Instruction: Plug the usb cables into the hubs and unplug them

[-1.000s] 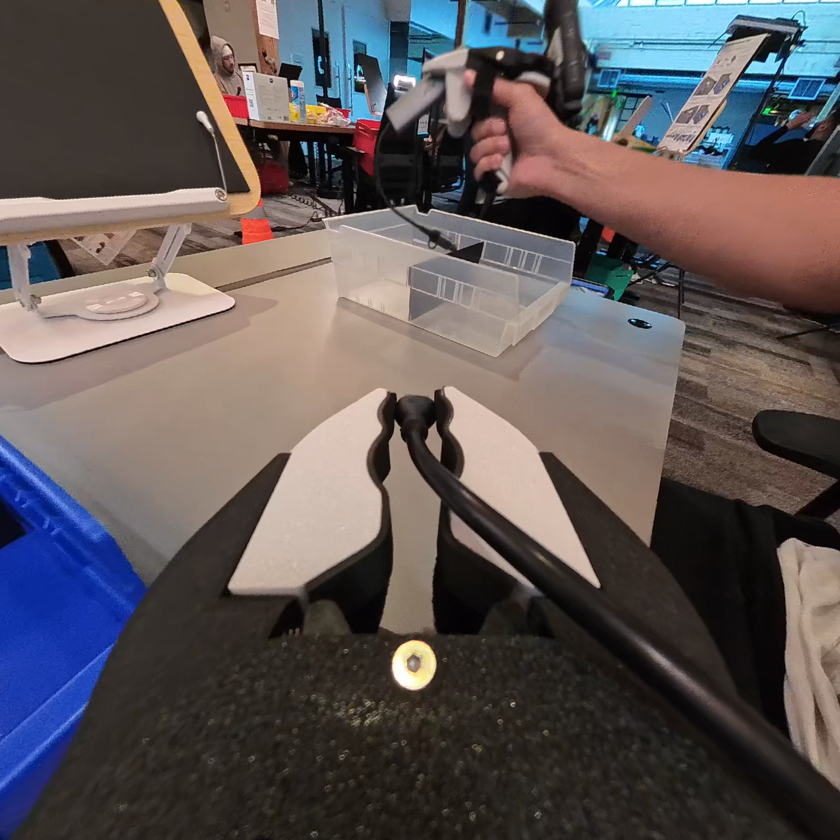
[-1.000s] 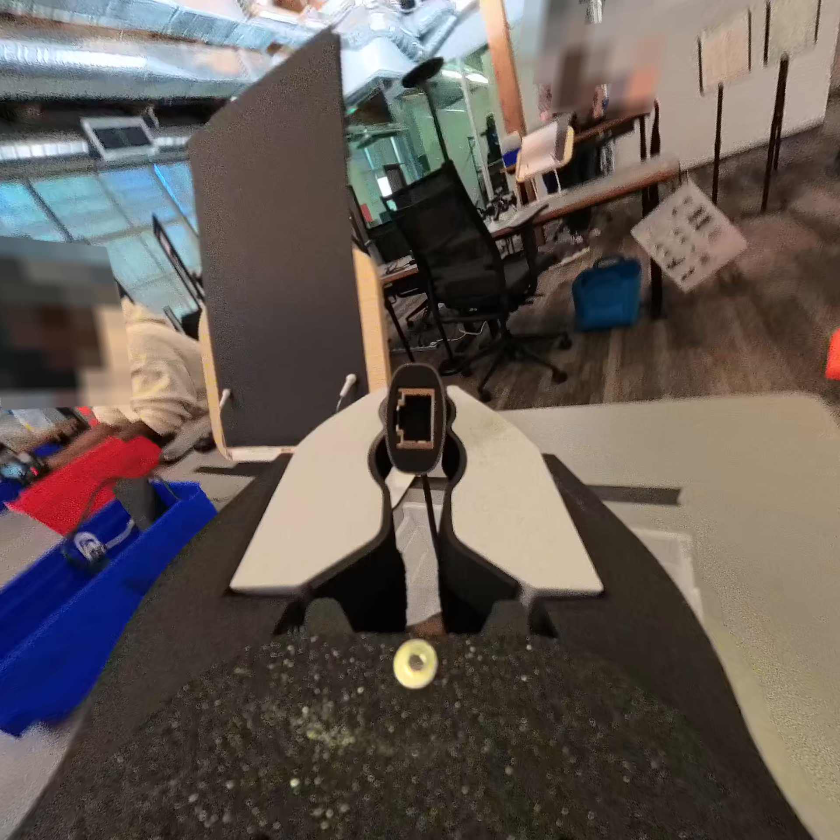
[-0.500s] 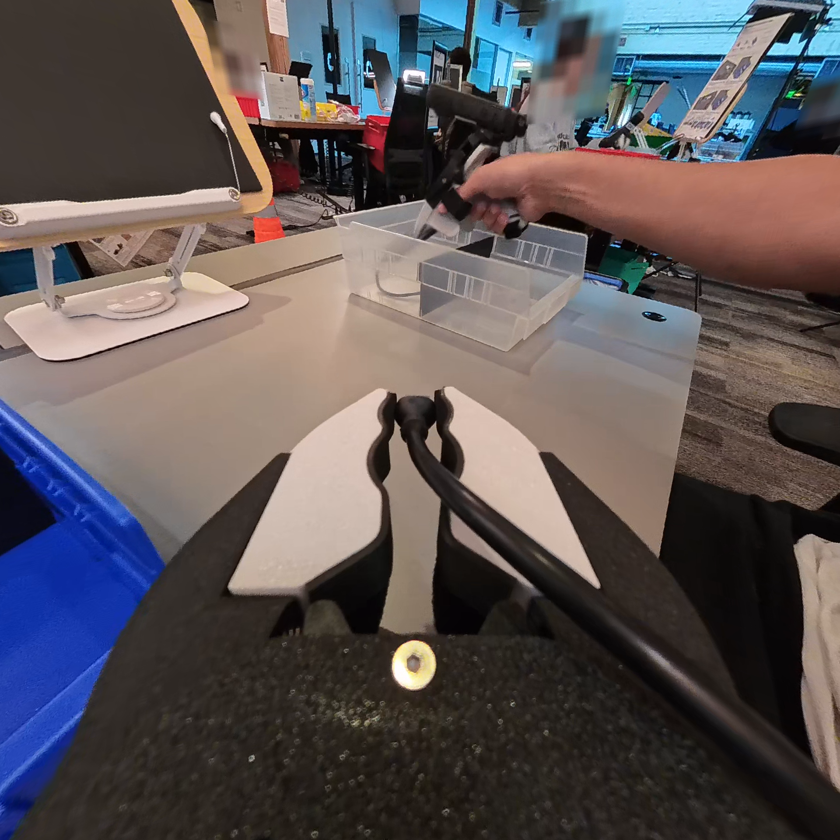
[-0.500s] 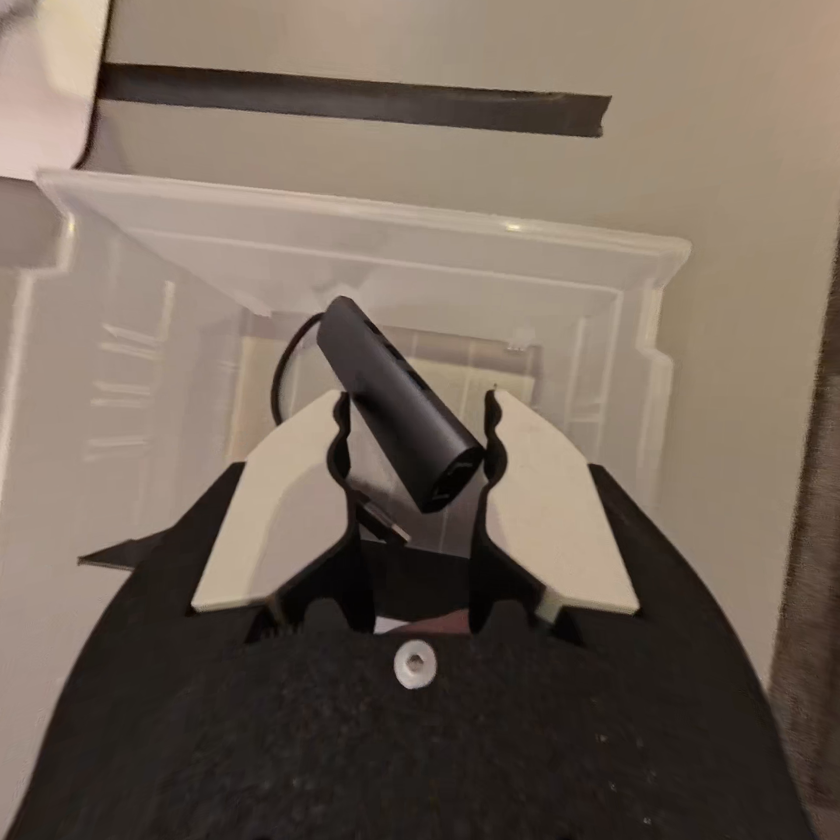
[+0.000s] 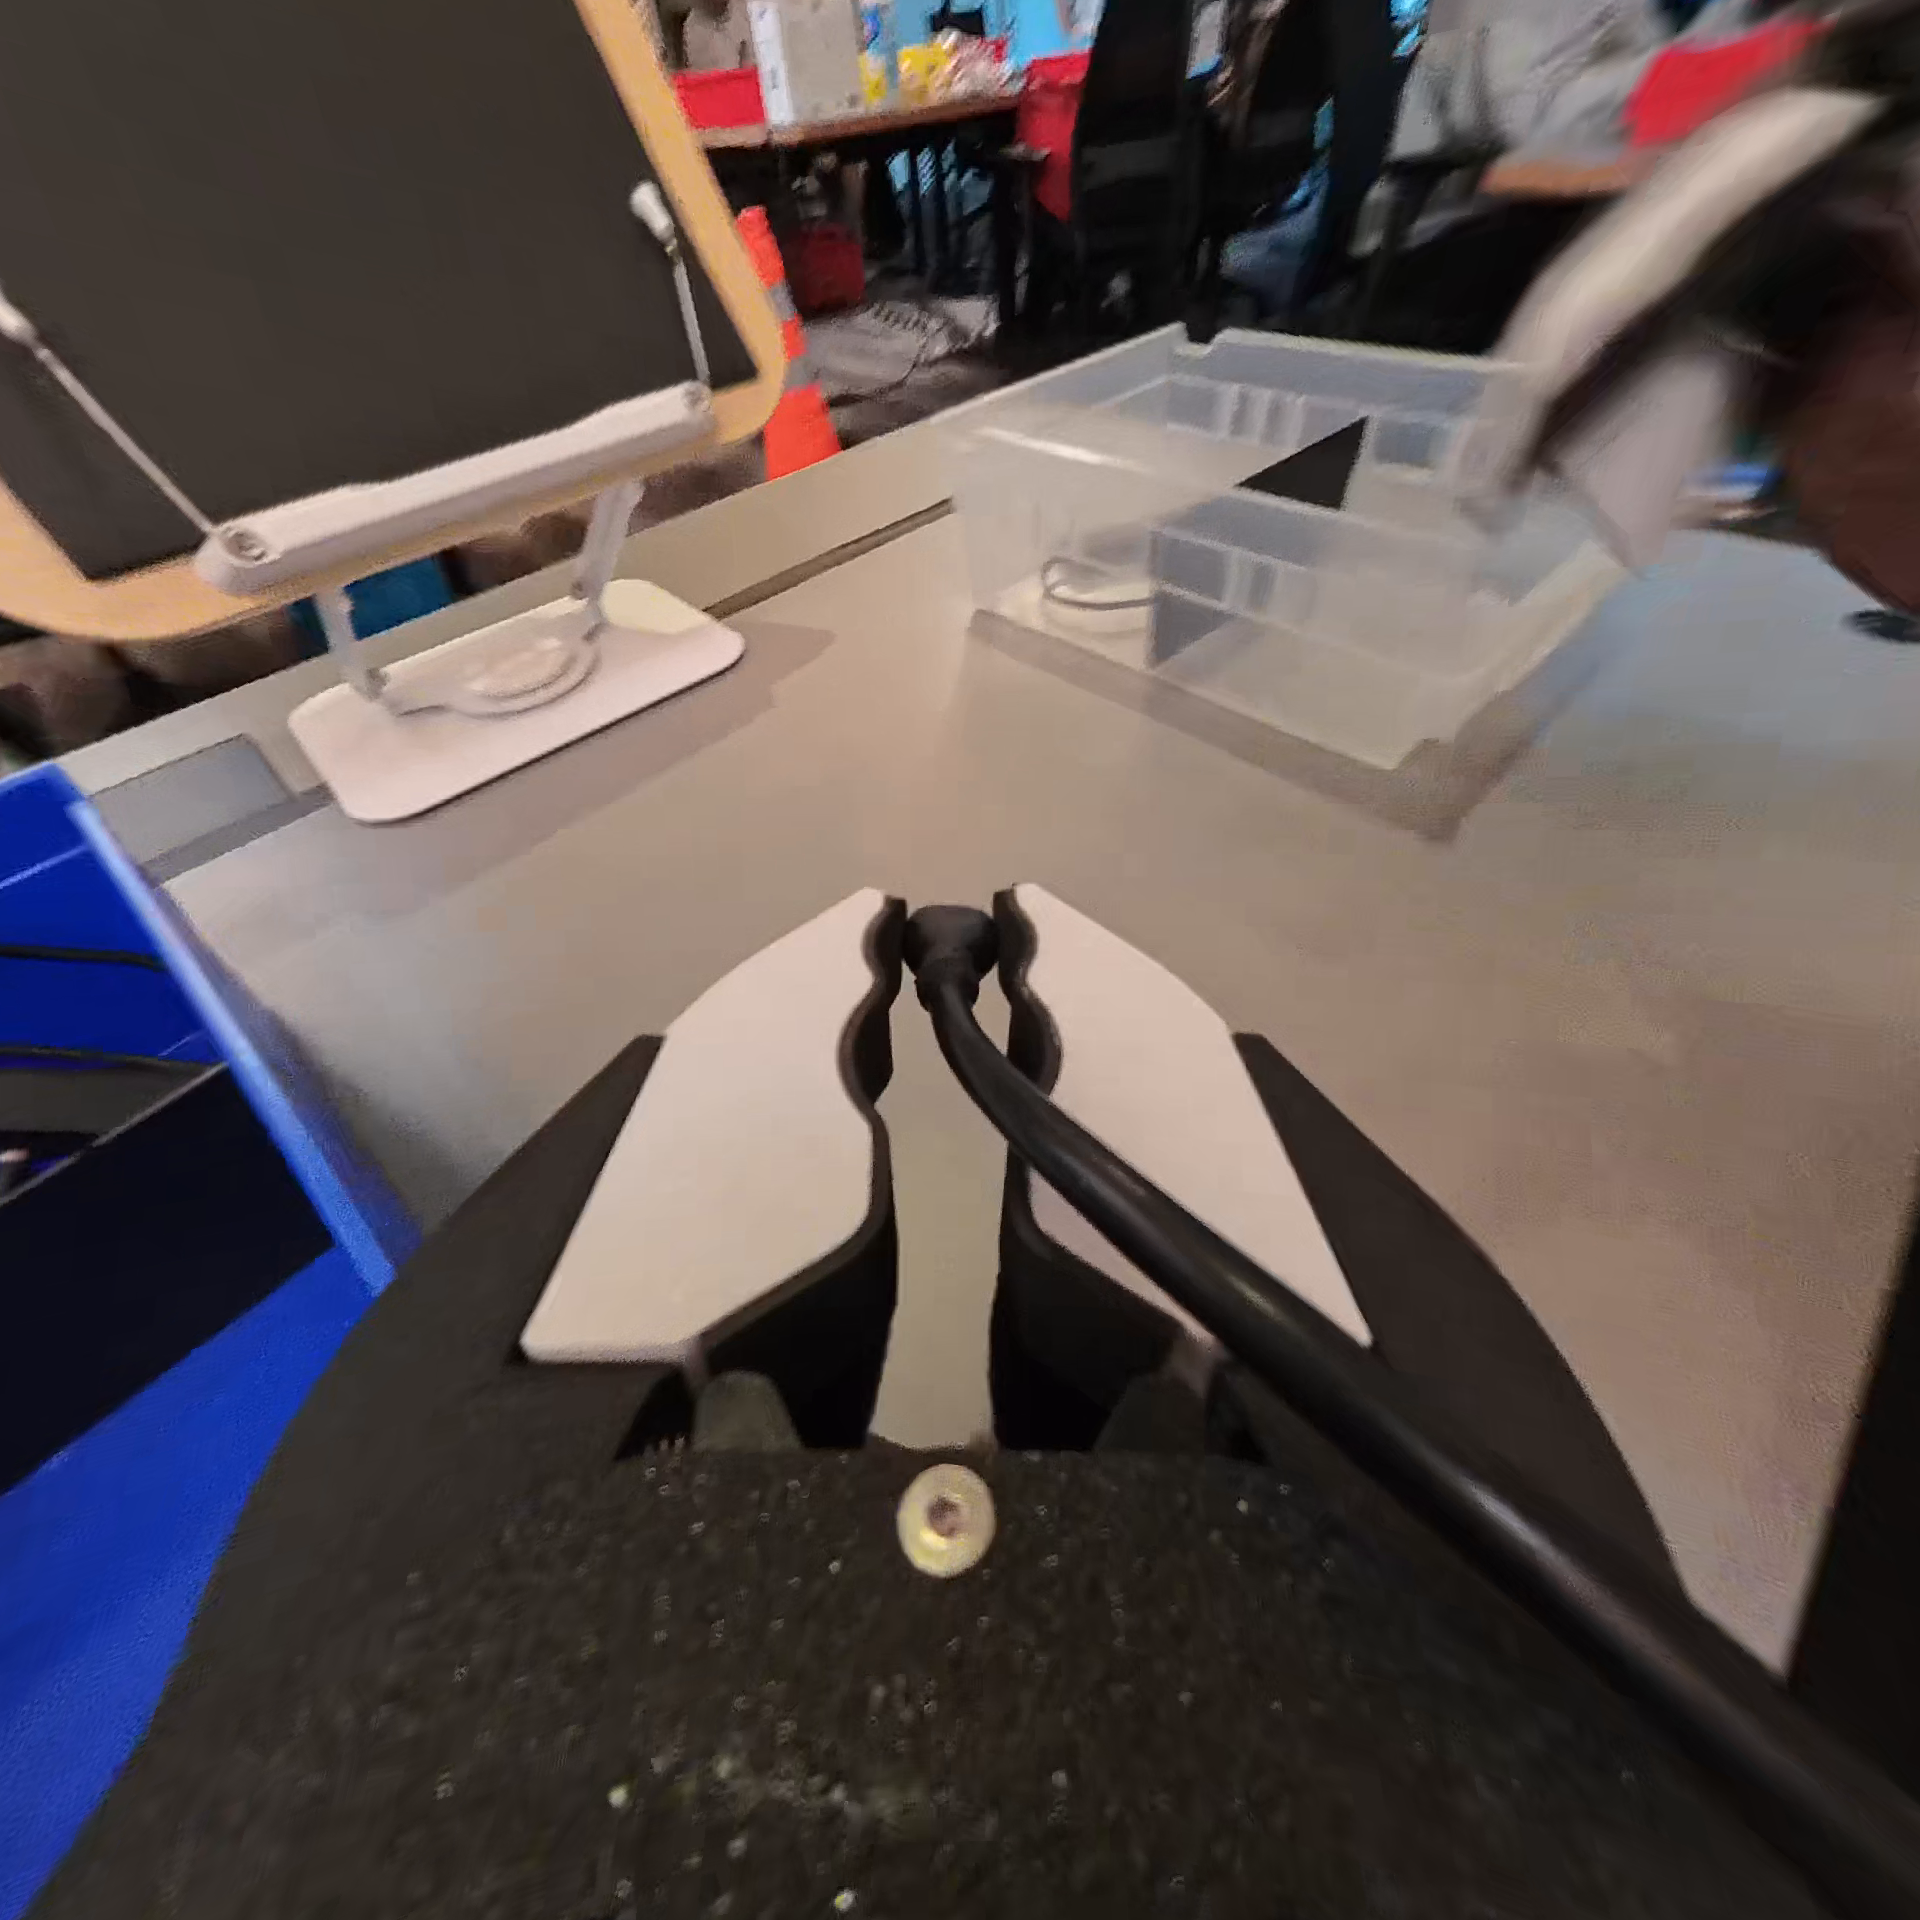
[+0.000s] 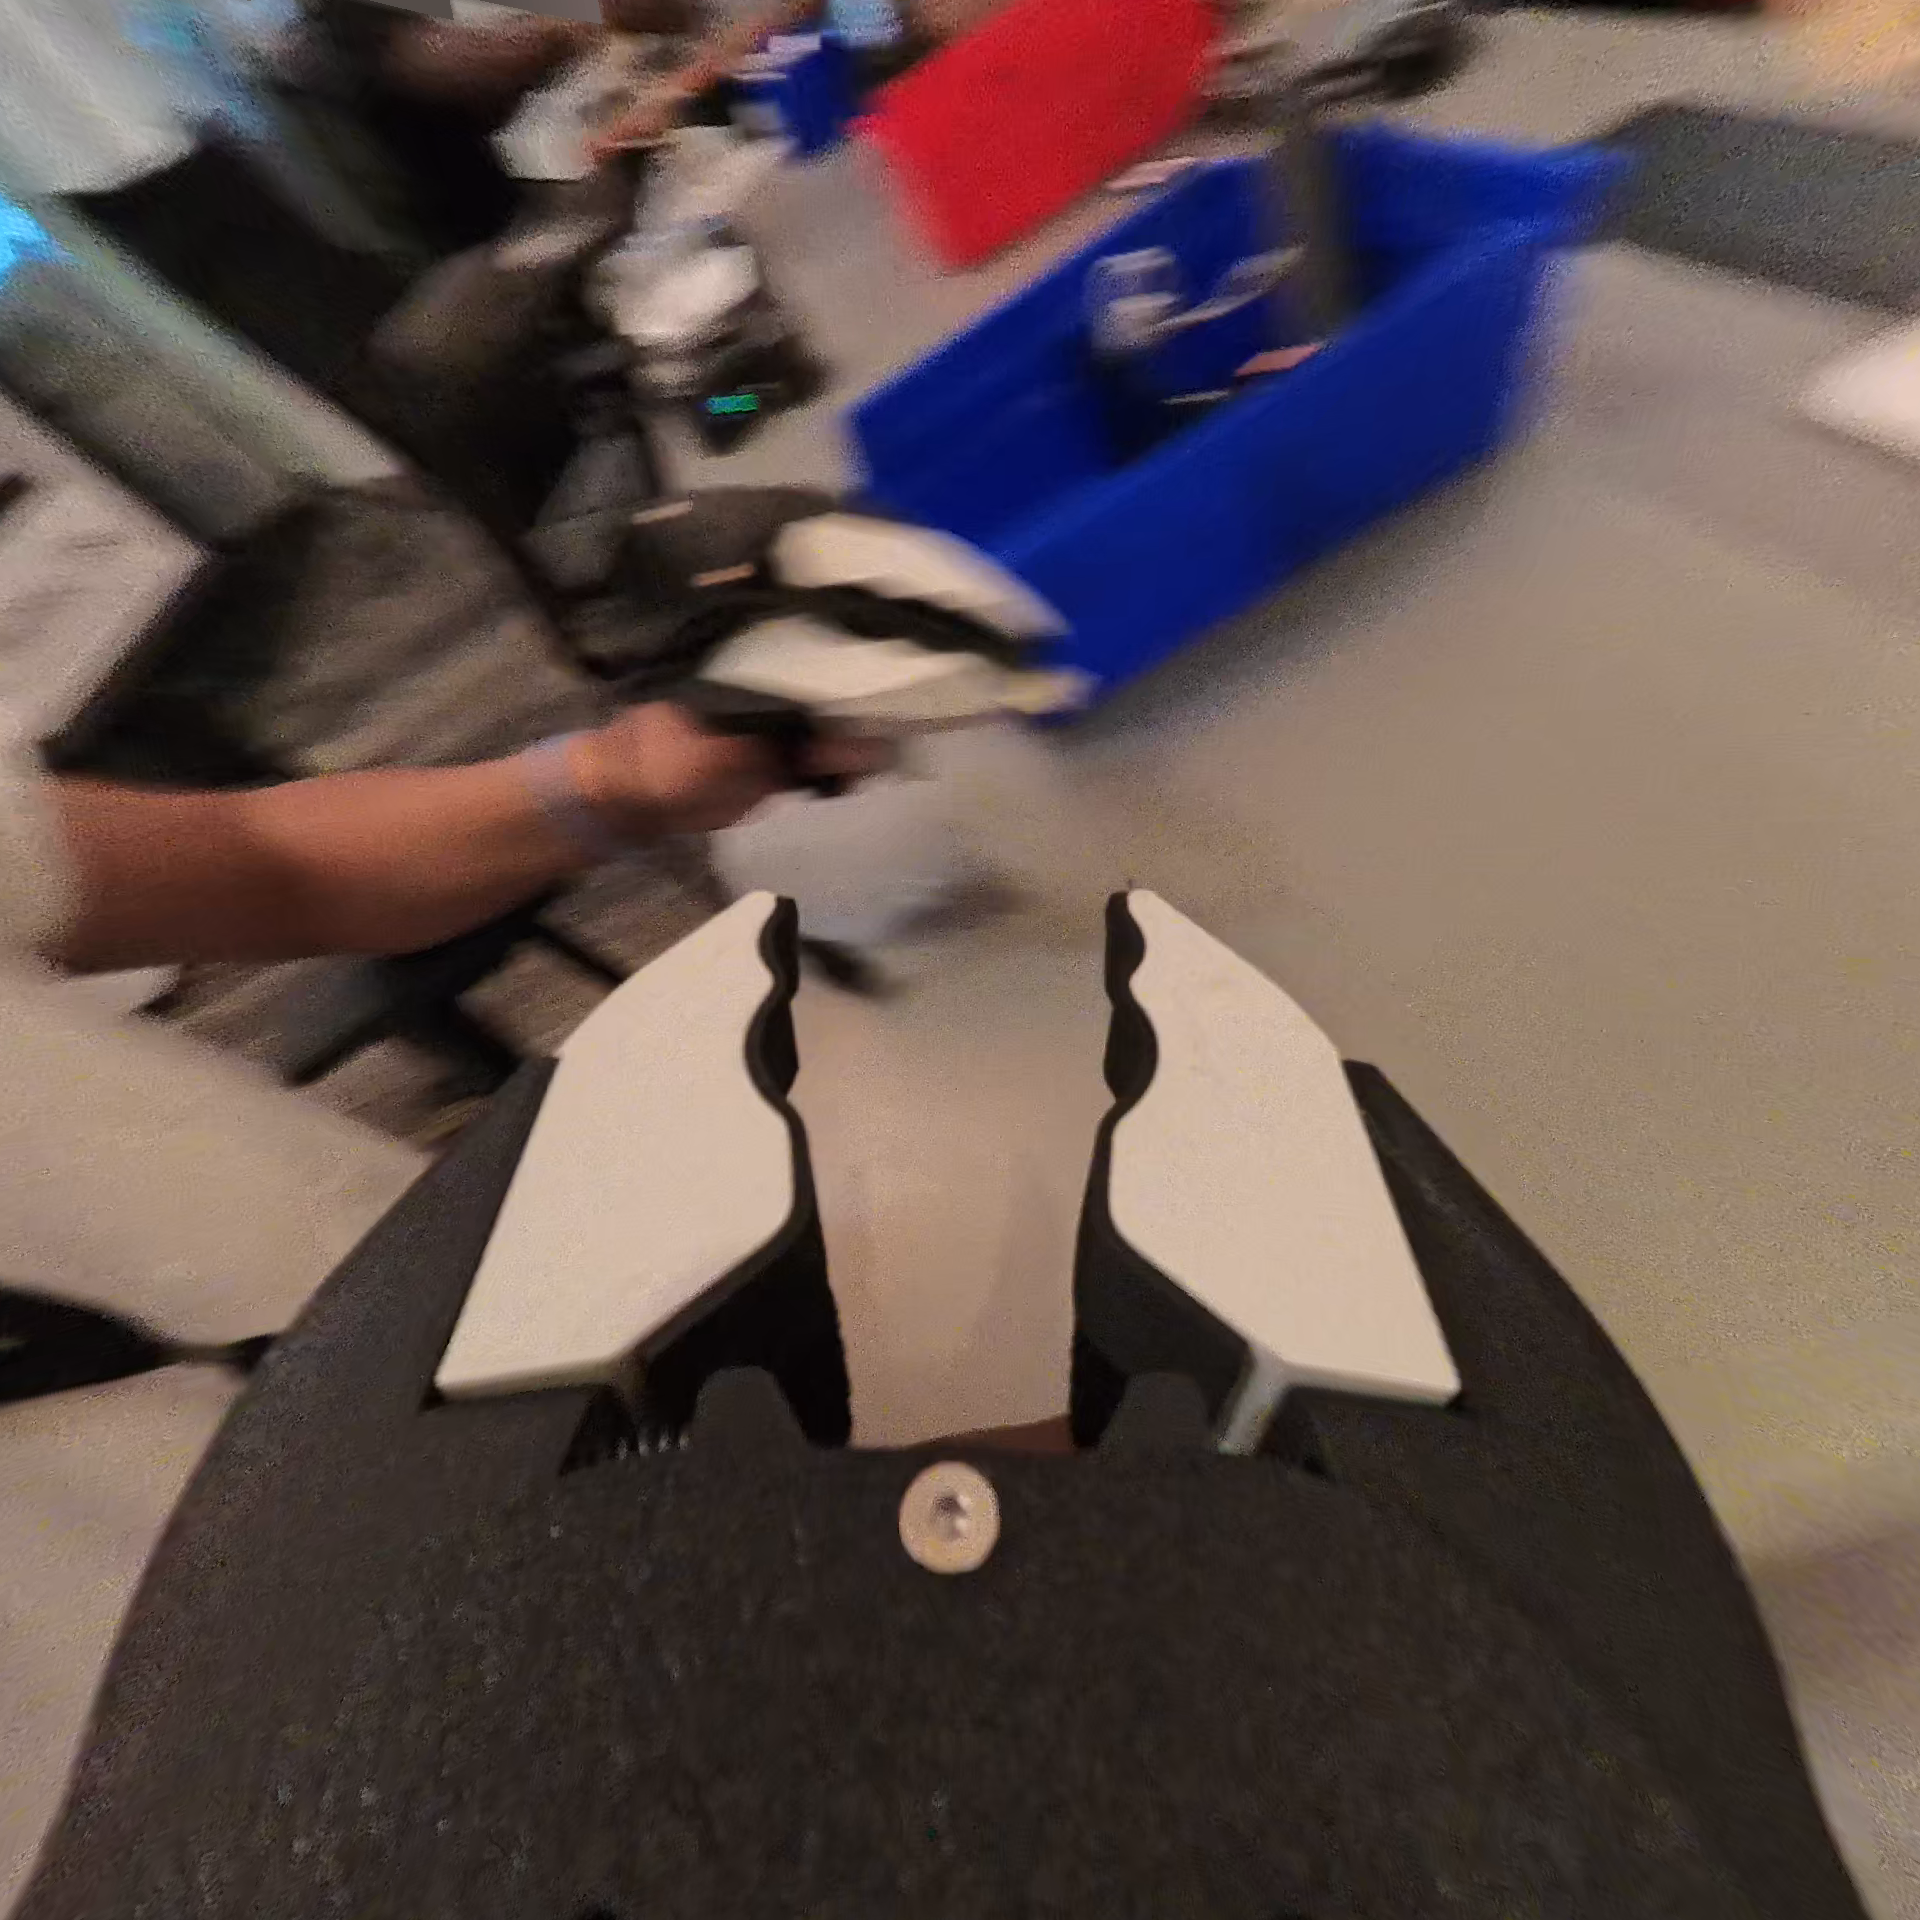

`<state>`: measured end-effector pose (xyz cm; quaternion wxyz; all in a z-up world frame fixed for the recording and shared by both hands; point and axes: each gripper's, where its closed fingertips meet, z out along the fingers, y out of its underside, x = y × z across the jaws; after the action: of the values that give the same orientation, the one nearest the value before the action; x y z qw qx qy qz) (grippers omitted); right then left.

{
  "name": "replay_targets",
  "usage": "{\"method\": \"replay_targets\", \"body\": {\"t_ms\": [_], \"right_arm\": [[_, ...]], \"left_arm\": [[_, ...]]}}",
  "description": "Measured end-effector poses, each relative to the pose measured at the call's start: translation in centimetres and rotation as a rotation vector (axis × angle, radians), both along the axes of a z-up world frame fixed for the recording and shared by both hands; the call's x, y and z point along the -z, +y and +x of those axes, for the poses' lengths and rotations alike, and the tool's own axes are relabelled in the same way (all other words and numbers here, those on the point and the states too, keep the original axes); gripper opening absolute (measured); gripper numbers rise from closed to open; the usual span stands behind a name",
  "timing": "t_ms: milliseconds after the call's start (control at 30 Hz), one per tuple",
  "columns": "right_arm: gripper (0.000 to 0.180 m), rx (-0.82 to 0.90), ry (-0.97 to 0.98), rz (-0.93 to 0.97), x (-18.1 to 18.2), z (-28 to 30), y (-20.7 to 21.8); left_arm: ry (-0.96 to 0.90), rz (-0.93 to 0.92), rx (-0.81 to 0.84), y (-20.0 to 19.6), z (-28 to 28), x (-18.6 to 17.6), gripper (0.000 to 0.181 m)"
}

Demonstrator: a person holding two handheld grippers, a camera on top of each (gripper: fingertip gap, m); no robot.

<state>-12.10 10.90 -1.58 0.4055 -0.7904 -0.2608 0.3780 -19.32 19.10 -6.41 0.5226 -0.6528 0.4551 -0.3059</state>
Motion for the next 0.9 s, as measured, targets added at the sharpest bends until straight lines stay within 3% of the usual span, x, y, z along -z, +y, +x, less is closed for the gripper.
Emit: {"method": "replay_targets", "body": {"t_ms": [100,200,267,300,400,467,567,700,833,900], "right_arm": [[0.06,-0.156,0.074,-0.012,2.1,-9.3,-4.0],[0.056,-0.055,0.03,0.074,3.8,-12.2,-2.6],[0.039,-0.023,0.014,0.061,4.2,-12.3,-1.8],[0.005,0.0,0.006,0.06,4.3,-11.7,-1.4],[0.005,0.029,-0.006,0.084,3.5,-9.7,-1.4],[0.005,0.017,-0.063,0.153,2.0,-7.5,-2.0],[0.005,0.105,-0.196,0.271,-2.2,-0.9,-2.9],[0.005,0.289,-0.503,0.221,-5.5,10.6,-4.6],[0.005,0.325,-0.772,-0.073,-2.4,19.7,-6.3],[0.005,0.31,-0.784,-0.265,-0.2,22.4,-7.0]], "left_arm": [[0.094,0.011,-0.09,1.8,1.2,0.5,0.017],[0.184,0.053,-0.145,2.4,2.3,1.1,0.017],[0.217,0.069,-0.164,2.2,2.7,1.5,0.017],[0.225,0.07,-0.179,2.1,2.7,1.7,0.017],[0.21,0.039,-0.198,1.9,2.0,2.1,0.018],[0.137,0.001,-0.156,0.8,1.2,1.7,0.027],[0.072,-0.095,-0.062,-2.0,-0.7,2.4,0.027],[0.074,-0.187,-0.079,-4.9,-4.7,5.5,0.023],[0.039,-0.201,-0.107,-5.9,-6.8,5.1,0.021],[0.013,-0.2,-0.105,-5.9,-7.0,4.6,0.02]]}}
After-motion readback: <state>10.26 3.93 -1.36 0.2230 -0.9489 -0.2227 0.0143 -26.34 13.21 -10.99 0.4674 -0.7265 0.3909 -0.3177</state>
